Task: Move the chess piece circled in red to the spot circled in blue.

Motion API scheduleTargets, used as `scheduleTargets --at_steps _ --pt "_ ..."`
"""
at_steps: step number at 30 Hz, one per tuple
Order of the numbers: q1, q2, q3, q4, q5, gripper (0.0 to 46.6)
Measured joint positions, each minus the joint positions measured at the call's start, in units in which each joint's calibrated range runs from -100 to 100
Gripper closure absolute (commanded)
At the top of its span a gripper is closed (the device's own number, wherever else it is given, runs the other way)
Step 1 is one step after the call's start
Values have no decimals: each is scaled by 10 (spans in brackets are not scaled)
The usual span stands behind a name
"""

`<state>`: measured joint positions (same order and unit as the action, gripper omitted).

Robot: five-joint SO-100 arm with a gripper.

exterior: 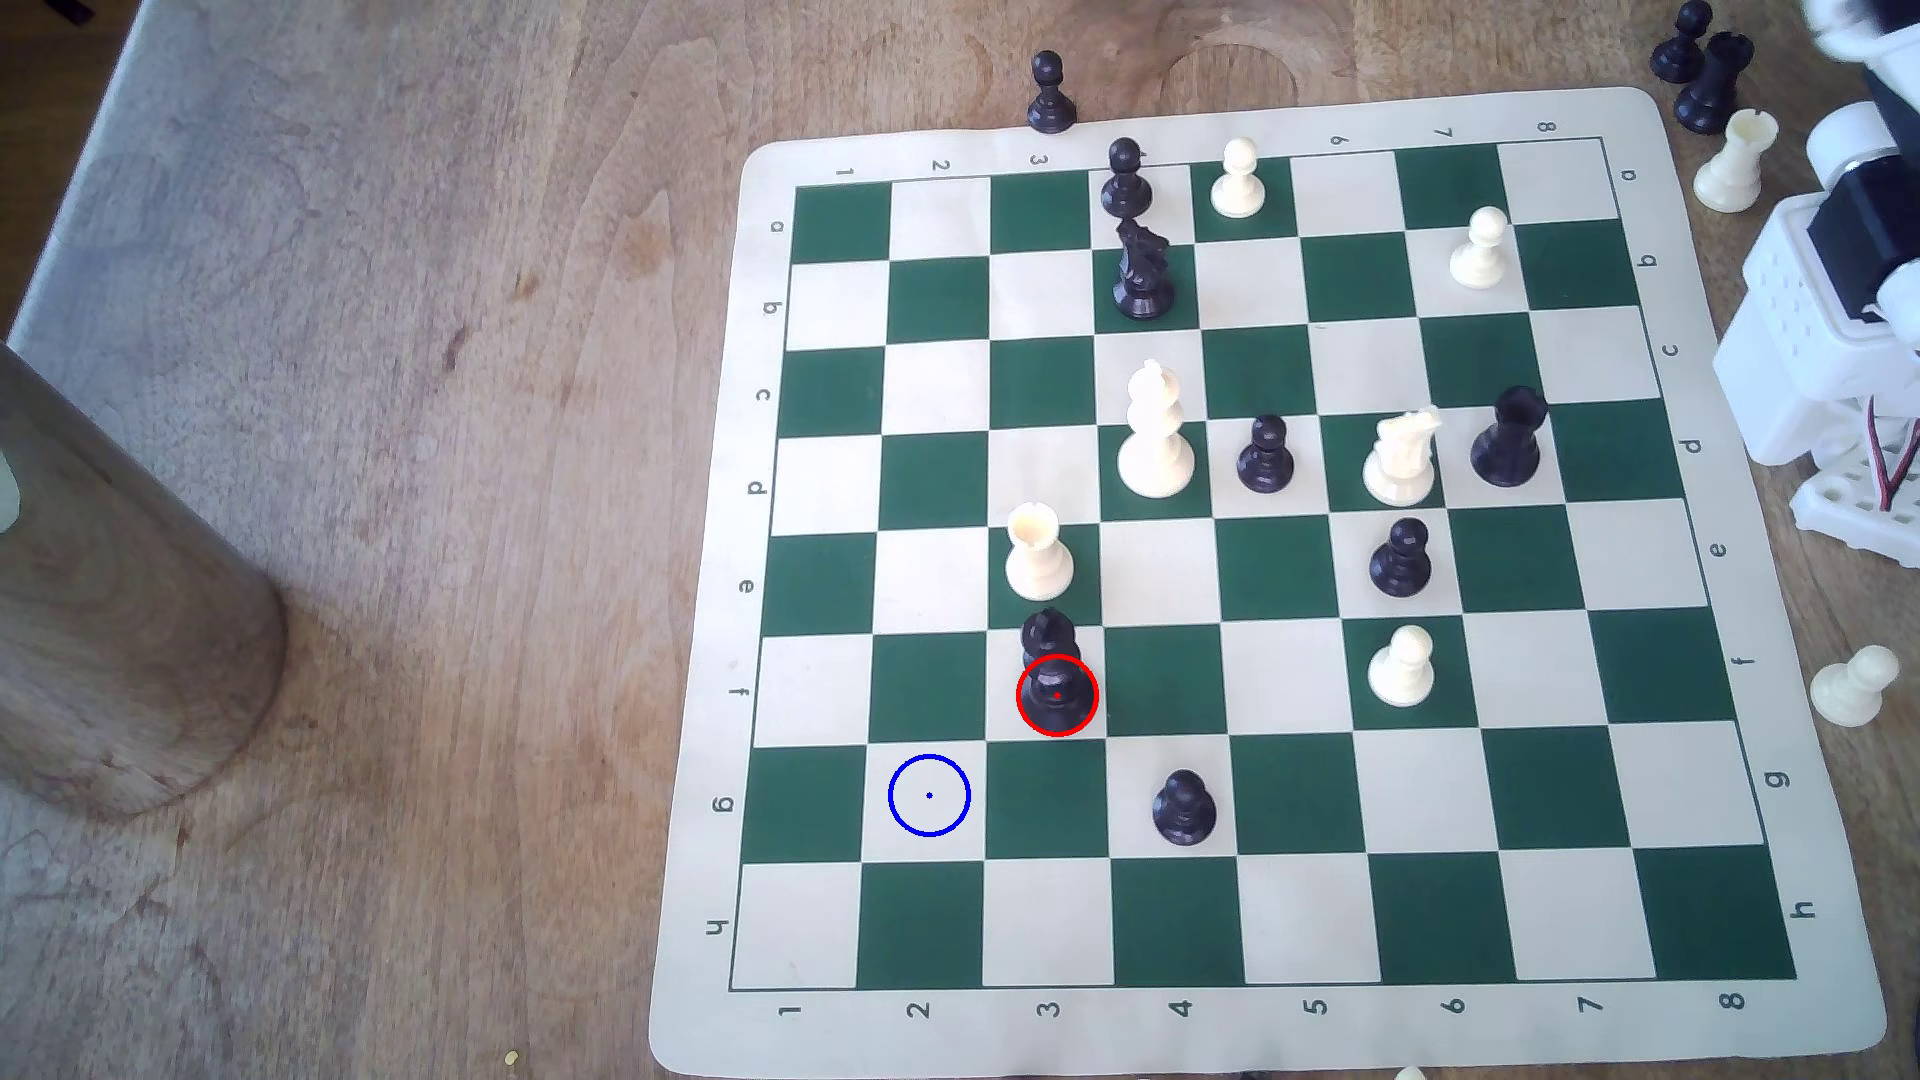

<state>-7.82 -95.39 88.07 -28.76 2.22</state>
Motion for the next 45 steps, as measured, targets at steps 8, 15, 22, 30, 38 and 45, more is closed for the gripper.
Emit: scheduleTargets --at_steps 8,15,22,30,38,45 --pt "-2 -3 -132 402 1 350" --pt "-24 74 -194 573 6 301" --pt "-39 199 -266 655 -24 219" --pt "-29 459 -481 749 -112 231" --pt "-63 664 -643 849 -165 299" --pt "-86 778 -736 904 -180 295"
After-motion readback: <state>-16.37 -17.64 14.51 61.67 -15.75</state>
